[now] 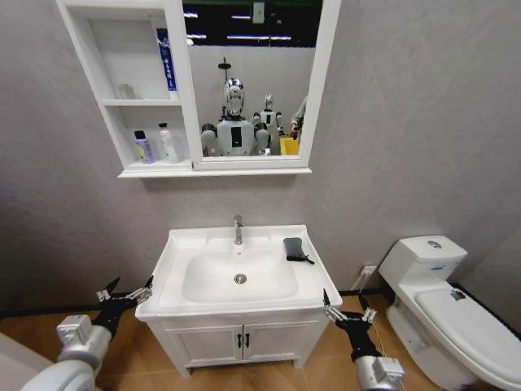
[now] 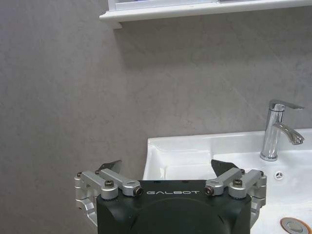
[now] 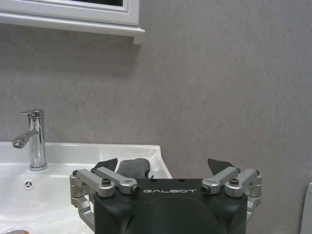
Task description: Move facial cleanser and shampoo from washbasin to cabinet, then wipe washbasin with towel.
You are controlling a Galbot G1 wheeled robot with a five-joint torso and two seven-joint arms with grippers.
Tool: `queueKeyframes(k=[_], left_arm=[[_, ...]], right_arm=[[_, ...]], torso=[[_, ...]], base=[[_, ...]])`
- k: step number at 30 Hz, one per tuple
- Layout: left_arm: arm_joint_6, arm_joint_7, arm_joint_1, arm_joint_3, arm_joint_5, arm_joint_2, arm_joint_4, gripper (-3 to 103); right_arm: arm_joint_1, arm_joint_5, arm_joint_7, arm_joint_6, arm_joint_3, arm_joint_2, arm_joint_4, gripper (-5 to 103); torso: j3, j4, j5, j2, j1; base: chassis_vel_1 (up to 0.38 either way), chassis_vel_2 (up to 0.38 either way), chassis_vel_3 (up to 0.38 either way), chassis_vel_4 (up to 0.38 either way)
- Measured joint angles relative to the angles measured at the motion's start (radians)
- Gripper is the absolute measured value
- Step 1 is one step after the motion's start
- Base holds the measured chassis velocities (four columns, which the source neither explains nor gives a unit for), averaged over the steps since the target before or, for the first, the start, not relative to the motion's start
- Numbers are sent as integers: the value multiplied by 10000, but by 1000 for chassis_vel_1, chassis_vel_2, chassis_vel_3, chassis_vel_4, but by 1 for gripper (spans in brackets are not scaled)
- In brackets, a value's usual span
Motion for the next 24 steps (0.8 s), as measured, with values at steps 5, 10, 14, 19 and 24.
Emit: queueKeyframes(k=[5, 10, 14, 19, 24], left_arm=[[-241, 243, 172, 126, 601, -289, -59, 100], [-281, 339, 211, 176, 618, -399, -155, 100], [-268, 584, 308, 240, 708, -440, -190, 100], [-202, 610, 336, 303, 644, -445, -235, 100], [-189, 610, 327, 310, 621, -438, -236, 100]], right_arm=[[-33, -129, -14, 3, -131, 31, 17, 100], [-46, -144, 29, -89, -172, 6, 122, 100], [-52, -208, 60, -113, -268, 69, 160, 100], [76, -266, 44, -327, -388, -1, 387, 100], [278, -172, 37, -496, -393, -123, 526, 100]], torso=[[0, 1, -2, 0, 0], [1, 1, -2, -1, 2], [1, 1, -3, -1, 1], [1, 1, -3, 0, 1], [2, 1, -3, -1, 2]], base=[[0, 0, 0, 0], [0, 0, 0, 0], [0, 0, 0, 0], [0, 0, 0, 0], [0, 0, 0, 0]])
